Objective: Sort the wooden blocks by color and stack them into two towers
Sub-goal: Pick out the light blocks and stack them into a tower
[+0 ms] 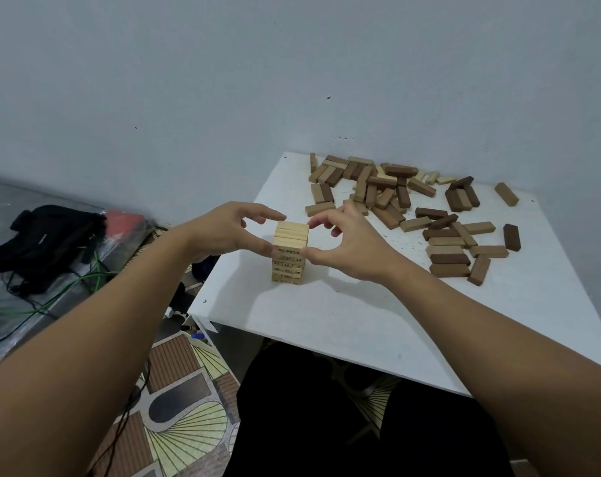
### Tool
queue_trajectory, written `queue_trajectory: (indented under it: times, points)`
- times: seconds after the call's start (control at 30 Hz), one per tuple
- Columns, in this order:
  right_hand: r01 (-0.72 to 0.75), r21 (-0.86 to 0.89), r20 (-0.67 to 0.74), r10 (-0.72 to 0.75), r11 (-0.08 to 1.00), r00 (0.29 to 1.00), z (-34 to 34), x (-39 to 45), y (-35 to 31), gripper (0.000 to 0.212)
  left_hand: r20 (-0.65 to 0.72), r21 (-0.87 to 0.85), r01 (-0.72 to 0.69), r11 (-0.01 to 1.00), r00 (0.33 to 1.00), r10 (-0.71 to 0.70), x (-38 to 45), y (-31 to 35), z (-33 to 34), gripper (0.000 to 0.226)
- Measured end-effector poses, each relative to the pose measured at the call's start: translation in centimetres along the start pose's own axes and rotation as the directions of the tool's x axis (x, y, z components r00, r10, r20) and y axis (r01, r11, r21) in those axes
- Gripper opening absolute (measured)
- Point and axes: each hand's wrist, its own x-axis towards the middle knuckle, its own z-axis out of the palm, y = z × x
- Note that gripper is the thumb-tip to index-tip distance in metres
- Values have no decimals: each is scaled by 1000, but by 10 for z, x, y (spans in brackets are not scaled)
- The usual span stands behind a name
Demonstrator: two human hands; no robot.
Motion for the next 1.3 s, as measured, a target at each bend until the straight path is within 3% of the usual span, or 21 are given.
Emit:
queue_trajectory:
  times: [0.23, 0.53, 0.77, 0.97, 1.3]
  points:
    - [5, 0, 26, -5, 1000, 1000, -3, 3, 1, 61, -2, -1, -2, 1000, 1000, 2, 3, -2, -1, 60]
    - [3, 14, 24, -3, 1000, 1000, -2, 4, 0, 53, 8, -7, -11, 1000, 1000, 11, 6, -5, 0, 55]
    - [-10, 22, 35, 9, 1000, 999, -2, 3, -1, 73, 11, -24, -10, 1000, 1000, 10, 7, -6, 0, 56]
    - [-8, 40, 52, 6, 999, 999, 1, 3, -3, 60, 9, -32, -13, 999, 1000, 13, 6, -4, 1, 56]
    - [-10, 28, 48, 9, 1000, 999, 2, 2, -7, 58, 4, -30, -19, 999, 1000, 19, 4, -2, 5, 58]
